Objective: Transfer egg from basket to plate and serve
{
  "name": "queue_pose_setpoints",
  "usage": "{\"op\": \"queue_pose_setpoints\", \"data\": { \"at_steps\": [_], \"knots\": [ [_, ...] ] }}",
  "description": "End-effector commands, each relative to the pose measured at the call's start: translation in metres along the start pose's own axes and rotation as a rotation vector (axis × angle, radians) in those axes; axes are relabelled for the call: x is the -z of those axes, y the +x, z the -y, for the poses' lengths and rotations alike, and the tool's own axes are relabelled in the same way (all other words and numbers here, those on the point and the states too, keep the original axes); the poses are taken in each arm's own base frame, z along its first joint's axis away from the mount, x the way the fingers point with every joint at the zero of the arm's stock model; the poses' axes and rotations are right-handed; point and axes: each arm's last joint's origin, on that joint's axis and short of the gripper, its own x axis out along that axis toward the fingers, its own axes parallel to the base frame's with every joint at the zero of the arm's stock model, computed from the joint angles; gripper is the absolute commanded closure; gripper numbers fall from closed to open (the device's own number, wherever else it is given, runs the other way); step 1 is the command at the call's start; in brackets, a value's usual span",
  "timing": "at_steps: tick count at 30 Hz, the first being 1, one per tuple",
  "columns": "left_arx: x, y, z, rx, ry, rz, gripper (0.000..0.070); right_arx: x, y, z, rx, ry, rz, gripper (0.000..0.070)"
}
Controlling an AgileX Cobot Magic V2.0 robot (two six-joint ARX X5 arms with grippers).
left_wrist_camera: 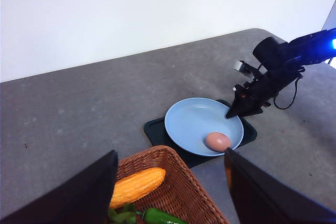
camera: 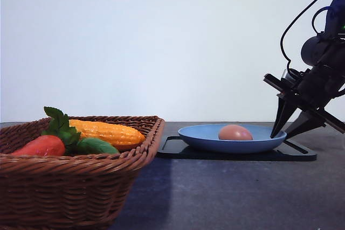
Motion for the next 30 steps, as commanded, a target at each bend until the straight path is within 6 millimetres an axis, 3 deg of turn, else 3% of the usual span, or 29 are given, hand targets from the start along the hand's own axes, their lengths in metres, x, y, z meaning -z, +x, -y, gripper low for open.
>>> {"op": "queue_pose_setpoints", "data": {
  "at_steps": [1,8,11,16,19,23,30],
  "knots": [
    [-0.005,-0.001,0.001,0.005,-0.007,0.014,0.0291,-0.006,0.002,0.0,-0.001,-0.017,0.009,0.051],
    [-0.004,0.01,0.005,-0.003,0.01,-0.03,0.0293,-0.009,-0.01,-0.007,-0.024,-0.039,0.031,0.0509],
    [-0.004,0.02,0.008,-0.01,0.027,-0.057,0.0303,-0.007,-0.029,-0.016,-0.026,-0.079,0.059,0.0509],
    [-0.001,0.048,0.016,-0.098,0.097,-0.139,0.0398,0.004,-0.071,-0.043,0.039,-0.156,0.147,0.0551],
    [0.002,0.069,0.019,-0.171,0.161,-0.202,0.0502,0.016,-0.097,-0.067,0.083,-0.229,0.222,0.0618],
    [0.009,0.096,0.021,-0.21,0.257,-0.302,0.0699,0.041,-0.128,-0.1,0.11,-0.361,0.292,0.07],
    [0.02,0.13,-0.003,-0.339,0.253,-0.45,0.07,0.097,-0.159,-0.143,0.083,-0.54,0.307,0.07]
  ]
}}
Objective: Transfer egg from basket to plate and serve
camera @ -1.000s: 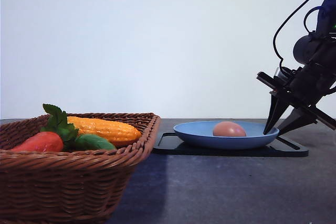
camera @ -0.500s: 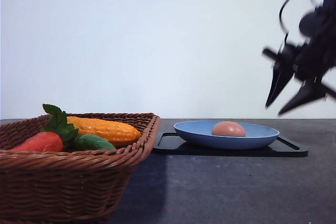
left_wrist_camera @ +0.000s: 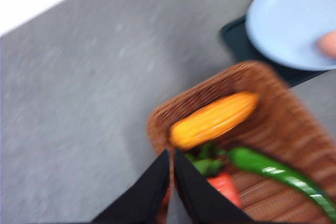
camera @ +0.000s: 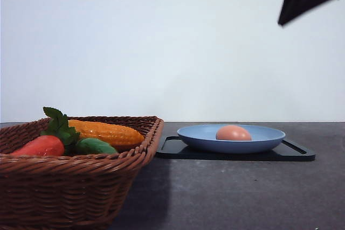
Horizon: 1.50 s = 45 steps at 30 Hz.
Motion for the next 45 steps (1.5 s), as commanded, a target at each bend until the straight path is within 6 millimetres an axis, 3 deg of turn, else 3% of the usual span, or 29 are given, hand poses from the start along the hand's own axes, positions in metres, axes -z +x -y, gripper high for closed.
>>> {"op": "queue_pose_setpoints", "data": {
  "at_steps": [1,5,10,15,20,24,30,45],
  "knots": [
    [-0.001,0.006,-0.004,-0.013,-0.002,-0.015,0.07,0.006,-0.006,-0.011,-0.007,-0.06,0.021,0.07],
    [0.017,0.023,-0.018,-0.001,-0.067,-0.062,0.07,0.035,-0.023,-0.035,0.028,-0.15,0.09,0.07],
    [0.052,0.033,-0.029,0.093,-0.18,0.007,0.07,0.079,-0.034,-0.047,0.061,-0.236,0.233,0.07],
    [0.091,0.033,-0.023,0.188,-0.303,0.201,0.07,0.122,-0.033,-0.043,0.059,-0.265,0.403,0.07],
    [0.13,0.03,-0.016,0.216,-0.448,0.372,0.07,0.16,-0.018,-0.031,0.026,-0.255,0.543,0.07],
    [0.148,0.023,-0.015,0.222,-0.479,0.484,0.07,0.18,-0.006,-0.023,0.002,-0.257,0.595,0.07],
    [0.153,0.01,-0.017,0.241,-0.552,0.548,0.07,0.189,0.004,-0.018,0.01,-0.26,0.571,0.07],
    [0.153,0.01,-0.017,0.241,-0.552,0.549,0.07,0.188,0.003,-0.018,0.005,-0.26,0.586,0.07]
  ]
}}
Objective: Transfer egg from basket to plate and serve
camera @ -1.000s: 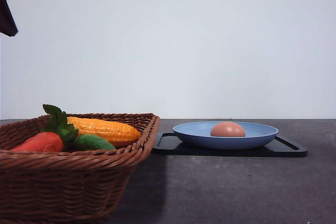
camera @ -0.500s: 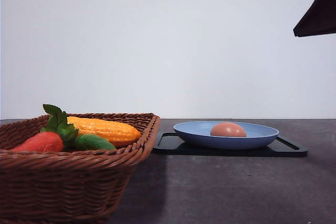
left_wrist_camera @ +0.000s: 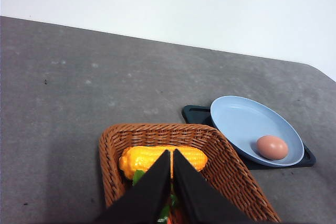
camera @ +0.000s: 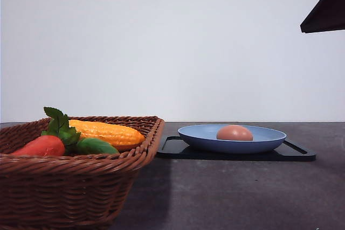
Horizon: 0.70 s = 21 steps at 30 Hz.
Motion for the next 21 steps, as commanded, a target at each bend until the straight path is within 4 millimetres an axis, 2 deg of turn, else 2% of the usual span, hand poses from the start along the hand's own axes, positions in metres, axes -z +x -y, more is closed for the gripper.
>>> {"op": "queue_pose_setpoints", "data": {
  "at_steps": [1,7,12,17,21],
  "knots": [
    [-0.003,-0.001,0.001,0.01,0.001,0.013,0.07,-0.002,0.0,-0.001,-0.006,0.009,0.013,0.07],
    [-0.008,-0.015,-0.003,-0.031,0.209,0.103,0.07,-0.002,0.0,-0.001,-0.006,0.009,0.013,0.07],
    [-0.008,-0.03,-0.014,-0.163,0.242,0.192,0.07,-0.002,0.0,-0.001,-0.006,0.009,0.013,0.07],
    [0.007,-0.032,-0.029,-0.304,0.228,0.225,0.07,-0.002,0.0,-0.001,-0.006,0.009,0.013,0.07],
    [0.025,-0.025,-0.041,-0.377,0.21,0.197,0.07,-0.002,0.0,-0.001,-0.005,0.009,0.013,0.07]
  ]
}}
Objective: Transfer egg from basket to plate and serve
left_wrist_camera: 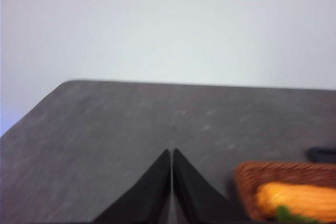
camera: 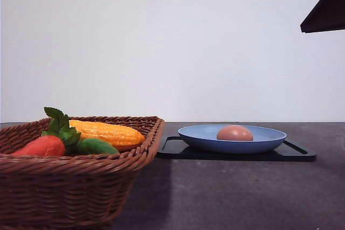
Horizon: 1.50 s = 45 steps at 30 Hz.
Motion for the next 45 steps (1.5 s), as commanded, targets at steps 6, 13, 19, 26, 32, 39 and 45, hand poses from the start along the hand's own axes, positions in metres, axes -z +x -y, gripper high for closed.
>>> {"op": "queue_pose_setpoints", "data": {
  "at_steps": [6,13,19,26,32,39,45],
  "knots": [
    [0.035,0.012,-0.003,-0.03,-0.002,-0.102,0.07,-0.002,0.0,-0.001,-0.005,0.009,0.012,0.07],
    [0.062,0.018,-0.004,-0.031,-0.007,-0.182,0.07,-0.002,0.0,-0.001,-0.005,0.009,0.012,0.07],
    [0.069,0.02,-0.004,-0.032,-0.021,-0.193,0.07,-0.002,0.0,-0.001,-0.005,0.009,0.012,0.07],
    [0.069,0.02,-0.004,-0.031,-0.02,-0.192,0.07,-0.002,0.0,-0.001,-0.005,0.009,0.012,0.07],
    [0.069,0.02,-0.004,-0.032,-0.02,-0.192,0.07,-0.002,0.0,-0.001,-0.005,0.009,0.012,0.07],
    [0.068,0.02,-0.004,-0.032,-0.02,-0.192,0.07,-0.002,0.0,-0.001,-0.006,0.009,0.012,0.07],
    [0.069,0.02,-0.004,-0.032,-0.02,-0.192,0.07,-0.003,0.0,-0.001,0.015,0.004,0.016,0.07]
  ]
}}
